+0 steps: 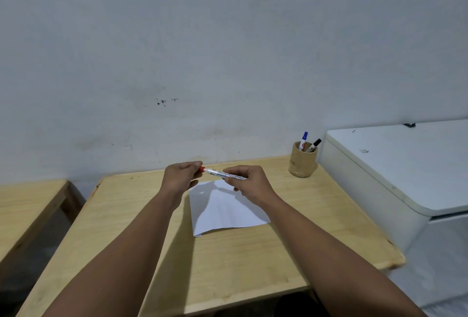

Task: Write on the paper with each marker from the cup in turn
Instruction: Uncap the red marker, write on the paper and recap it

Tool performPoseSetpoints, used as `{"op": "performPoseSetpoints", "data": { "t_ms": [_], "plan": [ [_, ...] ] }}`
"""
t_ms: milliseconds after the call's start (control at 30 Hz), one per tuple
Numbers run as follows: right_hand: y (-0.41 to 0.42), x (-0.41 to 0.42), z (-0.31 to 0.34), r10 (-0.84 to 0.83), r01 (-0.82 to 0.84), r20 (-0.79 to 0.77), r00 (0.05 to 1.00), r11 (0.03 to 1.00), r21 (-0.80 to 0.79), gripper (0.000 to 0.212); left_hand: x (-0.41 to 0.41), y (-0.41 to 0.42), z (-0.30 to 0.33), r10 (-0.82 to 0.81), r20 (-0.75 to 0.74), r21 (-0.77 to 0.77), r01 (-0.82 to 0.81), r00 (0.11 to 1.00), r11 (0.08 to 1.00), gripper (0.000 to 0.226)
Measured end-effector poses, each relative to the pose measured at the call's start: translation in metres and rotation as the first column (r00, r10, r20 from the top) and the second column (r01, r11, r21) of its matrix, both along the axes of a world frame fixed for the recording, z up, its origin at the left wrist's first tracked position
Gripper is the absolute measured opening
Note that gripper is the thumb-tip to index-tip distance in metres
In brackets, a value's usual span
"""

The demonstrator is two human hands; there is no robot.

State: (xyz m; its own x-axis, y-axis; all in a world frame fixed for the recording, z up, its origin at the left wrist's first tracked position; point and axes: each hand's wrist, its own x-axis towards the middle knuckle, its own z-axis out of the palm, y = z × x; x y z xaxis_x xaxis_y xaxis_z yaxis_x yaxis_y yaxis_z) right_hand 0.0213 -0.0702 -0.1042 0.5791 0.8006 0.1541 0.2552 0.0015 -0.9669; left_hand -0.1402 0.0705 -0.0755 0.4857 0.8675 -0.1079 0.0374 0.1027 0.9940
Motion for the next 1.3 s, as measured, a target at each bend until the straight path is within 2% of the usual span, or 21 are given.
{"op": "performPoseSetpoints", "data": {
  "t_ms": [200,300,367,533,600,667,767,900,1000,1133,1233,1300],
  "plan": [
    [-0.013,0.007,0.003,-0.048,0.048,0.016,0.999,0.999,0.011,0.019,0.025,-0.022,0.010,0.015,-0.074,0.122,-0.005,0.997,0.993,0.017],
    [-0.023,0.015,0.004,-0.102,0.102,0.059,0.993,0.995,0.003,0.013,0.047,-0.029,0.012,-0.003,-0.092,0.108,0.013,0.996,0.994,0.019],
    [-0.032,0.026,0.009,-0.134,0.136,0.101,0.986,0.991,-0.011,0.017,0.065,-0.033,0.016,-0.038,-0.104,0.109,0.049,0.994,0.993,0.018],
    [-0.045,0.088,0.034,-0.181,0.285,0.427,0.886,0.938,-0.195,0.017,0.133,-0.053,0.045,-0.274,-0.096,0.246,0.290,0.957,0.925,0.020],
    [-0.051,0.122,0.052,-0.315,0.383,0.395,0.863,0.918,-0.104,0.017,0.165,-0.057,0.048,-0.294,-0.117,0.315,0.316,0.949,0.895,0.031],
    [-0.057,0.156,0.067,-0.466,0.484,0.309,0.829,0.875,0.021,0.012,0.192,-0.059,0.040,-0.256,-0.222,0.379,0.325,0.941,0.866,0.045],
    [-0.062,0.197,0.074,-0.564,0.579,0.280,0.777,0.815,0.035,0.013,0.226,-0.068,0.017,-0.250,-0.414,0.441,0.433,0.875,0.786,0.067],
    [-0.056,0.222,0.062,-0.534,0.582,0.323,0.781,0.810,-0.068,0.024,0.265,-0.079,-0.012,-0.301,-0.508,0.408,0.533,0.807,0.741,0.097],
    [-0.051,0.224,0.051,-0.456,0.540,0.385,0.802,0.830,-0.142,0.017,0.285,-0.082,-0.027,-0.345,-0.514,0.371,0.566,0.786,0.737,0.108],
    [-0.053,0.222,0.053,-0.474,0.541,0.386,0.791,0.837,-0.080,0.028,0.296,-0.086,-0.036,-0.342,-0.441,0.380,0.518,0.830,0.767,0.100],
    [-0.060,0.225,0.056,-0.578,0.624,0.405,0.709,0.781,0.023,0.018,0.297,-0.087,-0.040,-0.338,-0.407,0.413,0.501,0.849,0.761,0.085],
    [-0.066,0.230,0.054,-0.560,0.639,0.423,0.712,0.767,-0.059,0.029,0.296,-0.088,-0.042,-0.342,-0.400,0.421,0.501,0.851,0.756,0.081]
  ]
}}
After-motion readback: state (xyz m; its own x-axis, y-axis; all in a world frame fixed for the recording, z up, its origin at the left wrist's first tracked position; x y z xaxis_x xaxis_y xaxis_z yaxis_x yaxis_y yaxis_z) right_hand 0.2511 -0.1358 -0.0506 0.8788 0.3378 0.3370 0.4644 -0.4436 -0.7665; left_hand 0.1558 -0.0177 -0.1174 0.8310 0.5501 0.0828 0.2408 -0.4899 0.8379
